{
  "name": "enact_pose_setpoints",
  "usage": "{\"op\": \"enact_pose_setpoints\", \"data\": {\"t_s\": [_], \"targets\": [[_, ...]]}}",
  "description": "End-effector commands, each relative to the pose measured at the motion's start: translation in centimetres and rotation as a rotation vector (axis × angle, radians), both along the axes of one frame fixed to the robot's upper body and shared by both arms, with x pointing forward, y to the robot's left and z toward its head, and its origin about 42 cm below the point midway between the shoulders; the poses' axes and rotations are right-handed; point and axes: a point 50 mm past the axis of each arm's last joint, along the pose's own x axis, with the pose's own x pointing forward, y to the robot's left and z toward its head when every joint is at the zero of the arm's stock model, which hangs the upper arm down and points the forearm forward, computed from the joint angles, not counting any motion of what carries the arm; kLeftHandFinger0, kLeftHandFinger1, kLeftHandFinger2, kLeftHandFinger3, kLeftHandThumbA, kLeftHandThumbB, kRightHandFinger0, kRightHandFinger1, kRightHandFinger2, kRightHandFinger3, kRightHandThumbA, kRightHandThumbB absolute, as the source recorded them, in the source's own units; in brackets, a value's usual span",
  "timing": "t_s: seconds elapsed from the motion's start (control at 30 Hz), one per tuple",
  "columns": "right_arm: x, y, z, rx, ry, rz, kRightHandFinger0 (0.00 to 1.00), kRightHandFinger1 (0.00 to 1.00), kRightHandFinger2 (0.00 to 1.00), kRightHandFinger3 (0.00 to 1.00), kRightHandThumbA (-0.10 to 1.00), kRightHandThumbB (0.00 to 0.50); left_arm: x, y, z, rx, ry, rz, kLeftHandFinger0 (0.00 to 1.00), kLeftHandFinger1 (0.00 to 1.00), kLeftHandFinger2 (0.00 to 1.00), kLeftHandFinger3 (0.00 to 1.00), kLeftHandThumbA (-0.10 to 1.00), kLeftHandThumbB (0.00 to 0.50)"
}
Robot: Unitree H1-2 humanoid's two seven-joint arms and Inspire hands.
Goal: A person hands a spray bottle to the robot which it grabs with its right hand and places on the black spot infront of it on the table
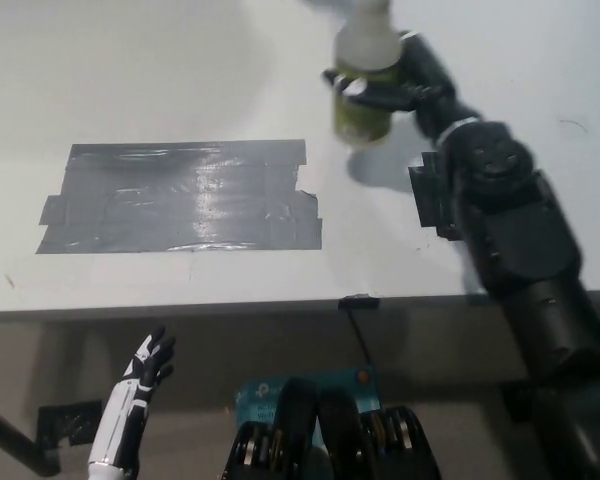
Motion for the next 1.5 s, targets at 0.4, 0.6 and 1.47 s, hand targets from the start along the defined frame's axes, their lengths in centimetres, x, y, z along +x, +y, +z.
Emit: {"op": "enact_pose_setpoints", "data": {"t_s": [0.4,0.6,1.47], "targets": [[-0.4,-8.8,-1.9,0.059,-0.143,-0.193,0.0,0.24,0.41,0.24,0.53,0.456,-0.1,0.6,0.8,-0.001,-0.055,0.004,1.0,1.0,1.0,1.0,1.0,0.002],[-0.8,-8.3,-3.4,0.071,-0.17,-0.269,0.0,0.17,0.36,0.22,0.51,0.38,-0.1,0.5,0.8,-0.004,-0.057,0.004,1.0,1.0,1.0,1.0,0.99,0.0],[-3.3,-8.8,-9.1,-0.195,-0.141,-0.065,1.0,1.0,1.0,1.0,0.83,0.5,0.1,0.6,1.1,0.01,-0.061,0.003,1.0,1.0,1.0,1.0,1.0,0.0]]}}
